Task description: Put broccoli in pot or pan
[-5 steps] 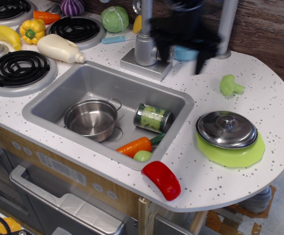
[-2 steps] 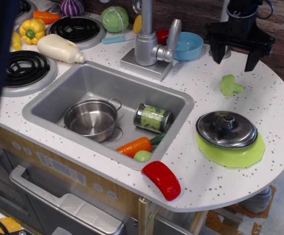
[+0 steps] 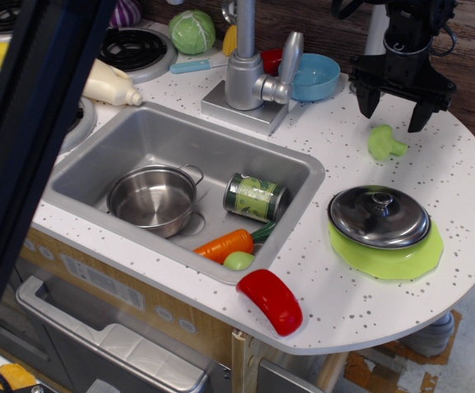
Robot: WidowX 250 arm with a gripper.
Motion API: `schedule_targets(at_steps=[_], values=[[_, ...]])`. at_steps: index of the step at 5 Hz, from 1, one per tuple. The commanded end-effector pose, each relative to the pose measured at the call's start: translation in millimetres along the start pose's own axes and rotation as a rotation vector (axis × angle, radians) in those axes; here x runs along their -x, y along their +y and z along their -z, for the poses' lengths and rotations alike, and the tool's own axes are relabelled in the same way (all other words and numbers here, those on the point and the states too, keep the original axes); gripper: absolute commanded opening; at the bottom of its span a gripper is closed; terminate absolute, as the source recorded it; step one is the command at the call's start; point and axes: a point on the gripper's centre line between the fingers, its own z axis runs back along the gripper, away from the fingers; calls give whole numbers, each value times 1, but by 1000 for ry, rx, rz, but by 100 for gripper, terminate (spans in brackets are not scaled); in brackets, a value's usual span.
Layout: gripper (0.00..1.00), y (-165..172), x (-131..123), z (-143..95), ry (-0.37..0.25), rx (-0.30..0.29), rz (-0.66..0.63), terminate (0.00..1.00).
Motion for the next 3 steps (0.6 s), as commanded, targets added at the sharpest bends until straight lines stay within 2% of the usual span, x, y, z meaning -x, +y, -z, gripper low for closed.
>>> schedule_targets(at_steps=[1, 3], values=[[100, 9, -12, -20, -53, 21, -13, 0], [100, 5, 0, -18, -26, 35, -48, 0]])
